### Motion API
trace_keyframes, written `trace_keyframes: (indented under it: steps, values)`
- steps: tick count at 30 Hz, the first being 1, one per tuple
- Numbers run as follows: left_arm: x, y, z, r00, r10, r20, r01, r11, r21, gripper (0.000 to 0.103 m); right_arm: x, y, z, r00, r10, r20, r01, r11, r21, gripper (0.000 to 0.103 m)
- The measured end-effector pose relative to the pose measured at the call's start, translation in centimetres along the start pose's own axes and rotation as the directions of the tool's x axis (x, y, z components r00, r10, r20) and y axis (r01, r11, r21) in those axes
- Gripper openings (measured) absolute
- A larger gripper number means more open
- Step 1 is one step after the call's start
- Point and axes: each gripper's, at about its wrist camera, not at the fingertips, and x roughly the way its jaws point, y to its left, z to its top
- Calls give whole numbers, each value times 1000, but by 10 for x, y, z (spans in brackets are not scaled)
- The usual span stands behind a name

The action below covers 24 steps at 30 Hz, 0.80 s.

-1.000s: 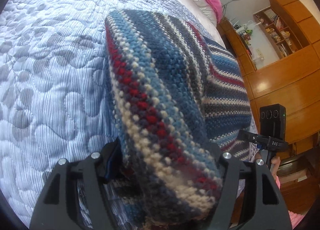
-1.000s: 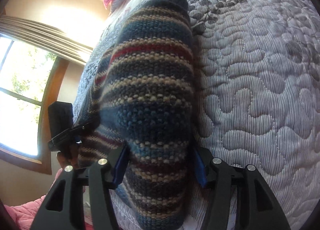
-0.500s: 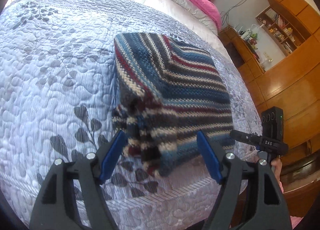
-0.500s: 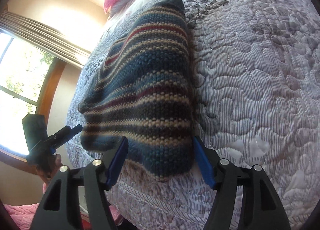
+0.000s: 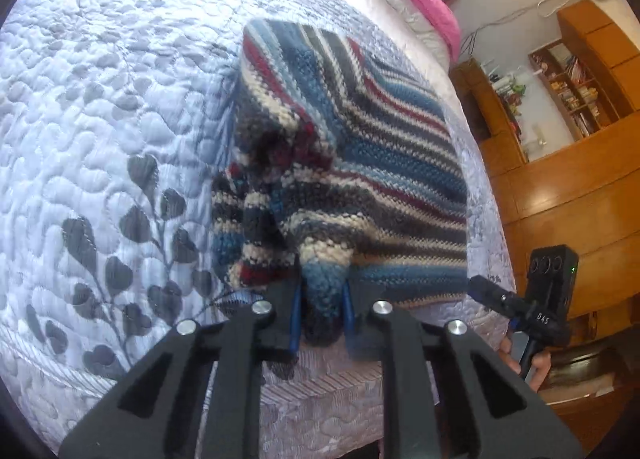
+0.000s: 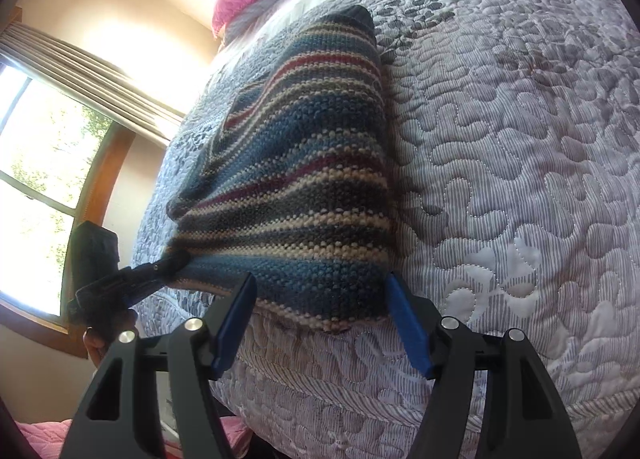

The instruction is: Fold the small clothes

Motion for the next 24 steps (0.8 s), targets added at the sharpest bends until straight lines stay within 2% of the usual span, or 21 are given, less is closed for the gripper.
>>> trace_keyframes:
  steps: [2,5,6,8,9,11,15,17,19,21,22,24]
  values:
    - [-10,8,1,1000,22,17,-22,1000,4,15,2,2,0,1000,5,-4,-5,1000,-2,68]
    - [0,22,1,999,45,-30,-45,999,-10,19,11,0,2,1000,-13,-23,13,1000,13,68]
    - [7,25,0,998,47,-49,-48,999,-6,24,16,-2,3,999,-24,-39,25,999,28,68]
    - [16,27,0,996,84,-39,-83,996,13,38,29,-7,4,996,-54,-72,58,997,47,66]
    - [19,26,0,994,103,-31,-102,995,23,46,34,-9,3,994,-75,-85,79,996,41,59]
    - [24,28,0,994,106,-28,-105,994,19,51,42,-10,0,989,-115,-98,118,993,30,44]
    - [26,24,-2,991,131,-23,-131,991,28,55,44,-4,-5,984,-150,-97,152,988,7,37]
    - [22,18,-4,988,152,-13,-152,988,36,59,43,0,-7,983,-162,-92,163,987,0,38]
    - [12,13,-7,987,163,2,-163,986,30,64,36,4,-8,983,-164,-80,166,986,10,45]
    - [0,10,-12,986,163,18,-163,986,20,66,24,15,-12,976,-215,-40,215,977,-17,49]
    - [-5,7,-14,985,171,26,-172,985,18,67,18,25,-14,965,-262,-15,261,964,-51,49]
    - [-15,3,-20,978,207,40,-208,978,19,69,11,44,-19,928,-373,26,373,921,-114,62]
